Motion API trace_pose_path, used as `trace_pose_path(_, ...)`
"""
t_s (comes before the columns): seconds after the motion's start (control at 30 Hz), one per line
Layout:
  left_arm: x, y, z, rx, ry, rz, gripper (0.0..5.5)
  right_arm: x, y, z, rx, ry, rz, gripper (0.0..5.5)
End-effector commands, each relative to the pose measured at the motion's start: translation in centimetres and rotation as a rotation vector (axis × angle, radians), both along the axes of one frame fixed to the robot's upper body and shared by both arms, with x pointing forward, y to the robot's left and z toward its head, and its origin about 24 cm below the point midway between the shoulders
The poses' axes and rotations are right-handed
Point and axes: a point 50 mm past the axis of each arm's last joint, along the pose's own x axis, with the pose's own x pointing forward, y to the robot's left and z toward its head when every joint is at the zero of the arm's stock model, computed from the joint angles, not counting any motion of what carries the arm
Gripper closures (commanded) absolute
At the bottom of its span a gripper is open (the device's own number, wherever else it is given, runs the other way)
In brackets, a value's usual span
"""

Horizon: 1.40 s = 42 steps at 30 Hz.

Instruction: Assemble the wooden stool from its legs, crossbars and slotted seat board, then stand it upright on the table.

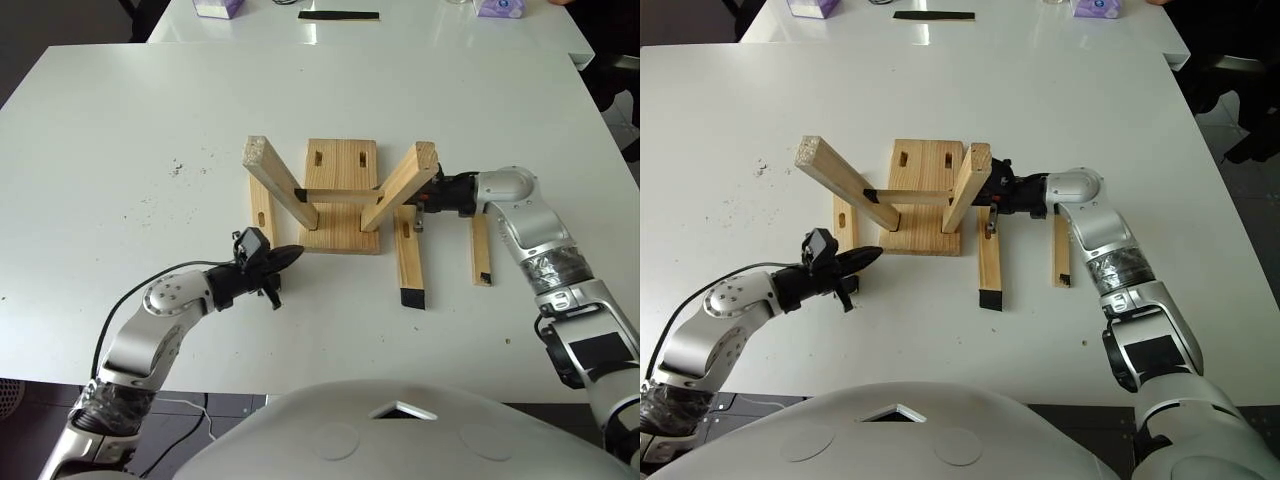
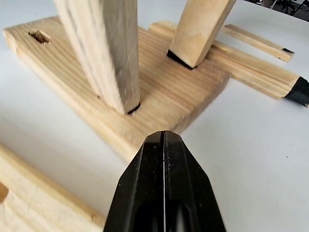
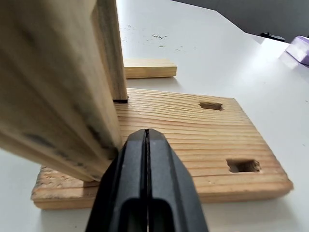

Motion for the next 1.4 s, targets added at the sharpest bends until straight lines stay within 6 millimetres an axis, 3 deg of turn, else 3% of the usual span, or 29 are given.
trace_pose_path(0.03, 1.2, 0.4, -0.8, 0.077, -0.005, 0.013, 5.5, -0.4, 0.8, -0.9, -0.043, 0.018, 0.07, 5.47)
trace_pose_path(0.4, 3.6, 2.0, -1.0, 0.141, -0.041, 0.127, 5.5, -2.4, 3.6, -2.8, -0.011, 0.081, 0.136, 5.47)
trace_pose_path(0.77, 5.5, 1.5, -0.8, 0.142, -0.088, 0.192, 5.5, -5.0, 5.9, -2.4, 0.063, 0.119, 0.092, 5.47)
trace_pose_path(0.9, 6.5, 2.7, -0.3, 0.164, -0.127, 0.279, 5.5, -4.2, 4.8, -1.7, 0.069, 0.092, 0.001, 5.47)
trace_pose_path(1.0, 6.3, 5.1, 1.2, 0.141, -0.17, 0.406, 5.5, -1.3, 2.2, -0.5, 0.056, 0.021, -0.153, 5.47)
trace_pose_path(1.1, 4.4, 5.7, 3.5, -0.026, -0.161, 0.441, 5.5, 2.1, -0.9, 0.1, -0.039, -0.102, -0.34, 5.47)
trace_pose_path(1.2, 0.3, 3.2, 4.6, -0.123, -0.078, 0.259, 5.5, 4.2, -2.9, 0.1, -0.144, -0.173, -0.43, 5.47)
trace_pose_path(1.27, -2.4, 2.0, 4.5, -0.092, -0.004, 0.149, 5.5, 4.8, -3.7, -0.1, -0.191, -0.192, -0.456, 5.47)
trace_pose_path(1.4, -5.3, 2.0, 3.5, 0.04, 0.129, 0.06, 5.5, 4.7, -5.0, -1.6, -0.288, -0.194, -0.458, 5.47)
